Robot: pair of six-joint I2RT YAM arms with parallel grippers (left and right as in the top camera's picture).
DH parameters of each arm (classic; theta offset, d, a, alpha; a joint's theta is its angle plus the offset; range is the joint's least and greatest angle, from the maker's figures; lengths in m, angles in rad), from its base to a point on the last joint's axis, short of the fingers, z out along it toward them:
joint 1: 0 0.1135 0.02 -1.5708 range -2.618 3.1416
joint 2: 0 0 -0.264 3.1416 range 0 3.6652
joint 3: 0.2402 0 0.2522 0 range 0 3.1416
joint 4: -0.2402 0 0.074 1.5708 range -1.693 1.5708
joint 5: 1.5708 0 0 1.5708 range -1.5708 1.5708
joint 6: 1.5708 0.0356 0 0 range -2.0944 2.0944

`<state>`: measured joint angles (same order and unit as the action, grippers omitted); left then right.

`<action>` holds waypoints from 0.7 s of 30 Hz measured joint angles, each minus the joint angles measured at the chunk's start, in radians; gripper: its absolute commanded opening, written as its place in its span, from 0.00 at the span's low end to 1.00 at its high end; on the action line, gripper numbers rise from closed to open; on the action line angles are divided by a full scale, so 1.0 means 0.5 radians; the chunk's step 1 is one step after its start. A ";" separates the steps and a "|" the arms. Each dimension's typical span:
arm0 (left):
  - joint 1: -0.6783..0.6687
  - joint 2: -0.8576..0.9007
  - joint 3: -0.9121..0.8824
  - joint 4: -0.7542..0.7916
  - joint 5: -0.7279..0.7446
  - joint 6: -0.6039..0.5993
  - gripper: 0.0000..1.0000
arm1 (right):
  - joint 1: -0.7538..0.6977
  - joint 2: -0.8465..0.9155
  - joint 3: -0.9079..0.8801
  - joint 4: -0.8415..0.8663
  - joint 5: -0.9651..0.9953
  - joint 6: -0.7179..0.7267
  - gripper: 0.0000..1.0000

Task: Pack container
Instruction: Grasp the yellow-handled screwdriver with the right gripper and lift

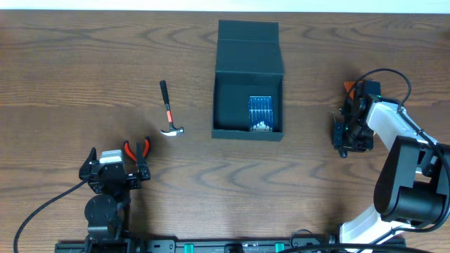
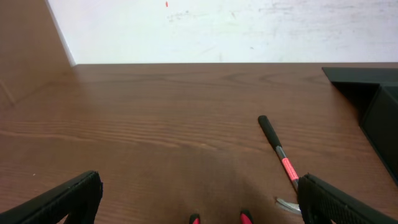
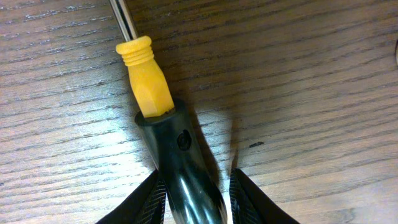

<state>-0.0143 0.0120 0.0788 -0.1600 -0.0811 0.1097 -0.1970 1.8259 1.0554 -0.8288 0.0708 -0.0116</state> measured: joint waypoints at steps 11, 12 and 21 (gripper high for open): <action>0.000 0.000 0.000 0.000 0.000 0.000 0.98 | 0.000 0.000 0.002 -0.001 -0.014 0.003 0.01; 0.000 0.000 0.000 0.000 0.000 0.000 0.99 | 0.000 0.000 0.002 -0.001 -0.017 0.003 0.01; 0.000 0.000 0.000 0.000 0.000 0.000 0.99 | 0.018 0.002 0.044 -0.082 -0.076 0.008 0.01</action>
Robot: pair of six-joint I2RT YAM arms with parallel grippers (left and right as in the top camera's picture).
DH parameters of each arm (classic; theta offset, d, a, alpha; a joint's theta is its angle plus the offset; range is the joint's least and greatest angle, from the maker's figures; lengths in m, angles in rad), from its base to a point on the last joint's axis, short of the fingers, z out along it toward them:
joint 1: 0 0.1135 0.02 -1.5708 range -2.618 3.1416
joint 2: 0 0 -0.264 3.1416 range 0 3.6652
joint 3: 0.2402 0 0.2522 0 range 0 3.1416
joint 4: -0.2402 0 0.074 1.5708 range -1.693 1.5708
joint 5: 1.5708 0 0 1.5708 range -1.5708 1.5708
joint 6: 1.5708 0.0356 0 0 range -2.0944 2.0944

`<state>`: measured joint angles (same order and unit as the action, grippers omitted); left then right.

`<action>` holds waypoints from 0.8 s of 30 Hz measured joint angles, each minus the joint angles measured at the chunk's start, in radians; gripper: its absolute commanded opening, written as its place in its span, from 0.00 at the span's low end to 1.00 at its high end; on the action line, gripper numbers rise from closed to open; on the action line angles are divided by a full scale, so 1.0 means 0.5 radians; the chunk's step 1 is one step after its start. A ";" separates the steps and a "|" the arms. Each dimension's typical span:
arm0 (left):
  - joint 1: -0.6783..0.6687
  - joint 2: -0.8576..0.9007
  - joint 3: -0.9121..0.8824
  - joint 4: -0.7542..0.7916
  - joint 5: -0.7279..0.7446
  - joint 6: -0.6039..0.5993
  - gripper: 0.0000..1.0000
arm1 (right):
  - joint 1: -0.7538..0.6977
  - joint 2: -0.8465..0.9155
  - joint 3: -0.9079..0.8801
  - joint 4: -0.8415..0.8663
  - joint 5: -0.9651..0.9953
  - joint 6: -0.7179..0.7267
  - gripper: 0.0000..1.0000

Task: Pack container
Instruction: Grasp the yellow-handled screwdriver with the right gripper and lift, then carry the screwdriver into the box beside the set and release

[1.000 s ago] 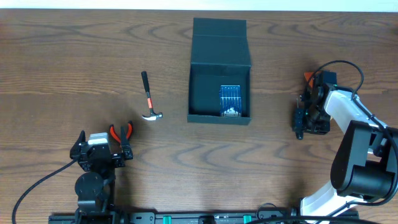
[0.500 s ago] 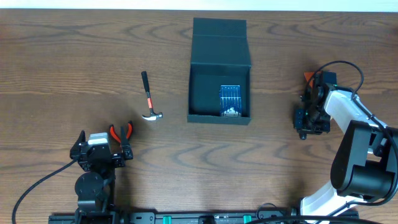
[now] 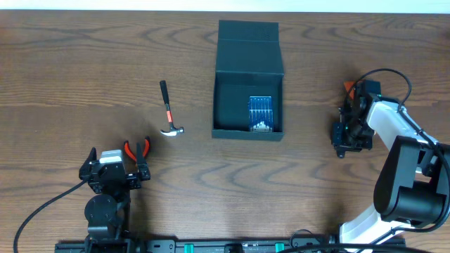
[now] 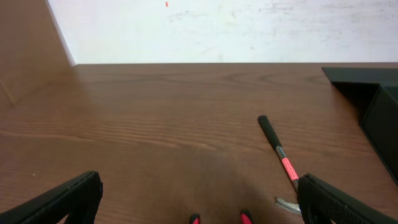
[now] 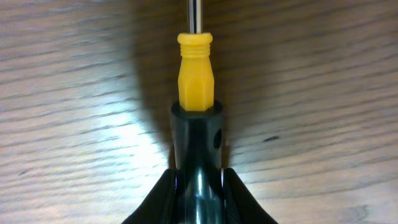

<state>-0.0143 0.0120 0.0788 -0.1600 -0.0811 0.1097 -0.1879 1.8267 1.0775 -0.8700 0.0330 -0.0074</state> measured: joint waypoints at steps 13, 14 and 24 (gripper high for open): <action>0.000 0.000 0.000 0.000 0.000 0.000 0.99 | 0.194 0.022 0.637 -0.396 -0.029 0.000 0.01; 0.000 0.000 0.000 0.000 0.000 0.000 0.99 | 0.230 0.022 0.703 -0.436 -0.029 0.000 0.01; 0.000 0.000 0.000 0.000 -0.001 0.000 0.99 | 0.680 0.022 1.159 -0.638 -0.031 0.056 0.01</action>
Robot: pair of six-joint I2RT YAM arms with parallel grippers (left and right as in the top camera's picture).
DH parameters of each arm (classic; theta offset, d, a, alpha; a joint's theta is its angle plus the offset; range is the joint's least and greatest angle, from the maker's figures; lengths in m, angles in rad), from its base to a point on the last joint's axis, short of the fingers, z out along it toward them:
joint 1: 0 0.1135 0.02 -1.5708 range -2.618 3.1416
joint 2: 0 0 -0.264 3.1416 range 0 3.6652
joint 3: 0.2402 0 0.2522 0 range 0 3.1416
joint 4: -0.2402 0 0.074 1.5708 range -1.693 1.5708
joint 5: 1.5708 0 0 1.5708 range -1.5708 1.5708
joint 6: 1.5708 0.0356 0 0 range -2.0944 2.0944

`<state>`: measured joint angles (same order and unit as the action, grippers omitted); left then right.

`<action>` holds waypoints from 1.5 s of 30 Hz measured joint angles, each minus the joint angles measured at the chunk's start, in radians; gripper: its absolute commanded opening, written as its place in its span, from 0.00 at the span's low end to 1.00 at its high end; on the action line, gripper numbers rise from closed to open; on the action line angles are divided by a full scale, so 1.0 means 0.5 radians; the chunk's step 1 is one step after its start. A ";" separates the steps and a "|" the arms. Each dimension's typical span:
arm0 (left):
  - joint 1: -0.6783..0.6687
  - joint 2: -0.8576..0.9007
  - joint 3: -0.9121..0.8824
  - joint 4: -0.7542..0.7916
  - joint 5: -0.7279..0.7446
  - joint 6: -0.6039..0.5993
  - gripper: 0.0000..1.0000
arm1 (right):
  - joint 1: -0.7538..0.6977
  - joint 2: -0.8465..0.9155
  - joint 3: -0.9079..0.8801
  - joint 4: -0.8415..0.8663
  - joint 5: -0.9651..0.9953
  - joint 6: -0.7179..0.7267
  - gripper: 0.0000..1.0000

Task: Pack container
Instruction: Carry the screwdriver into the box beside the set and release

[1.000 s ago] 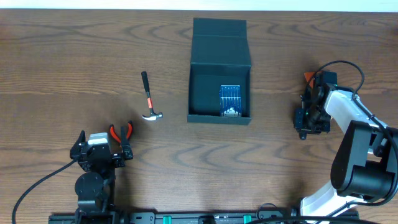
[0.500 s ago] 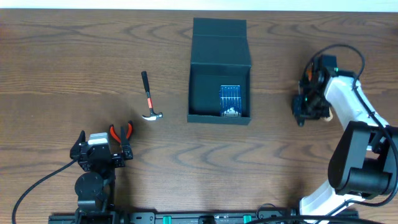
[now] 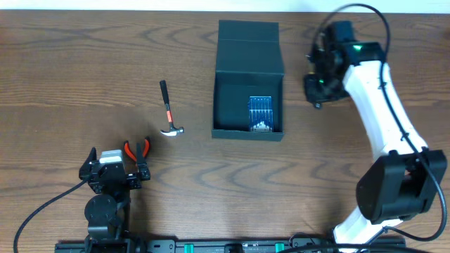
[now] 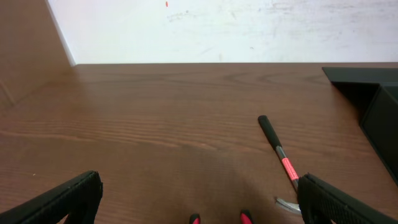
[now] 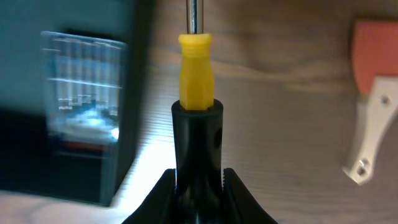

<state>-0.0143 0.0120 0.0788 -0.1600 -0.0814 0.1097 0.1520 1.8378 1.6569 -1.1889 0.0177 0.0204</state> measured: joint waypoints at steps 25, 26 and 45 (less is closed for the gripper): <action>0.000 0.000 0.000 0.000 0.001 0.000 0.99 | 0.764 0.099 0.182 0.002 -0.007 0.634 0.01; 0.000 0.000 0.000 0.000 0.001 0.000 0.99 | 0.764 0.134 0.185 0.003 -0.007 0.652 0.01; 0.000 0.000 0.000 0.000 0.001 0.000 0.99 | 0.812 0.497 0.188 0.168 -0.082 0.831 0.01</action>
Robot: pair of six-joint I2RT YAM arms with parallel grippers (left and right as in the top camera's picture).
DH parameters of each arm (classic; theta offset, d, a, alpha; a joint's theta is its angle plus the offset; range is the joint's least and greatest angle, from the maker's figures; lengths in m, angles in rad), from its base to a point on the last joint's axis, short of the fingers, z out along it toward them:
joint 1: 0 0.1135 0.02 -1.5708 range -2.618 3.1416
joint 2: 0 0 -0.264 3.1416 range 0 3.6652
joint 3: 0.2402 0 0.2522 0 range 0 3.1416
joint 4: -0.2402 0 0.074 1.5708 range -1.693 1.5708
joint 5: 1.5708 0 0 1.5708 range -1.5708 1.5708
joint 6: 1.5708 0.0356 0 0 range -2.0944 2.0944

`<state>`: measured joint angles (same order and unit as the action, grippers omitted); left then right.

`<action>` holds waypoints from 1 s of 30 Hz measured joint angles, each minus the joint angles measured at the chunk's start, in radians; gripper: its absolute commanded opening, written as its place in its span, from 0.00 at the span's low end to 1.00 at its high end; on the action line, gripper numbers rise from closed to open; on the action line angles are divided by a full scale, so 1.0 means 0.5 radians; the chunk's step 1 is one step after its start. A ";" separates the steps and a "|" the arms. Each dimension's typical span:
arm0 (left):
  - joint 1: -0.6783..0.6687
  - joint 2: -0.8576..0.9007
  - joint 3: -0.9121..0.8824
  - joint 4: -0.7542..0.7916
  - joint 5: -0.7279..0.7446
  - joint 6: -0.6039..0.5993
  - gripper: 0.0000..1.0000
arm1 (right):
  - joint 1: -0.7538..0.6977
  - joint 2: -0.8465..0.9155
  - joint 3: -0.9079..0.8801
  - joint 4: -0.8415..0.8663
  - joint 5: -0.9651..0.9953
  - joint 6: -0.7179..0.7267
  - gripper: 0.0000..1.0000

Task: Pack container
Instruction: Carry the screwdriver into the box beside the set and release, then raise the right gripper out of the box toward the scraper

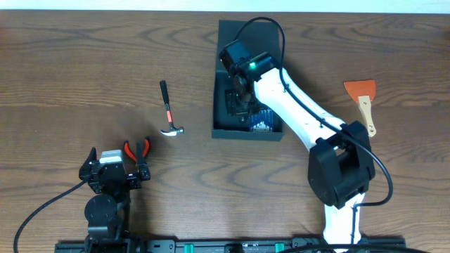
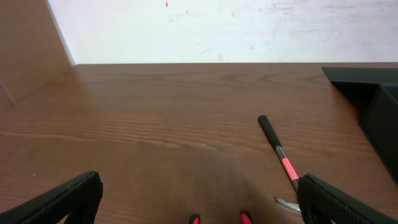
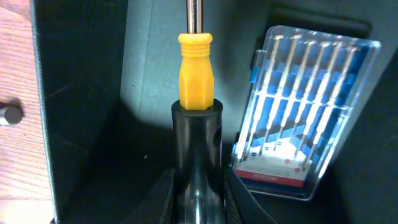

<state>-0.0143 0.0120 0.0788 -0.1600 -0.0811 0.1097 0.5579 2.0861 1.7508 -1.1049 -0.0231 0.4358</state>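
Note:
The dark open box (image 1: 215, 105) stands at the table's middle back, its lid (image 1: 249, 46) folded away. My right gripper (image 1: 239, 95) hangs inside the box's left half, shut on a black-and-yellow screwdriver (image 3: 196, 81) whose shaft points to the far end. In the right wrist view the gripper (image 3: 198, 186) clamps the black handle. A clear case of small screwdrivers (image 3: 305, 124) lies in the box's right half. My left gripper (image 2: 199, 208) rests open near the front left, holding nothing.
A hammer (image 1: 168, 109) with a red-banded shaft lies left of the box. Red-handled pliers (image 1: 138, 148) lie just ahead of the left gripper (image 1: 112, 172). An orange scraper (image 1: 362, 98) with a pale handle lies on the right side of the table.
My right gripper has moved with the screwdriver from beside the box's right wall to inside the box, over its left half. The left arm has not moved.
My right gripper stood at the table's right side, around the screwdriver's handle on the wood. Then it was shut on it, straightened. Then it held it beside the box, the scraper left uncovered. Now the screwdriver is held in the box.

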 measured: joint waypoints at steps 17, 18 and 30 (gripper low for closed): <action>0.000 0.000 0.000 0.000 0.000 0.000 0.99 | 0.026 0.196 0.001 0.021 -0.029 0.026 0.20; 0.000 0.000 0.000 0.000 0.000 0.000 0.99 | 0.026 0.196 0.001 0.021 -0.030 0.029 0.32; 0.000 0.000 0.000 0.000 0.000 0.000 0.98 | 0.027 0.196 0.001 0.031 -0.034 0.055 0.56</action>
<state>-0.0143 0.0120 0.0788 -0.1600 -0.0811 0.1097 0.5713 2.1841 1.7512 -1.0897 -0.0399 0.4633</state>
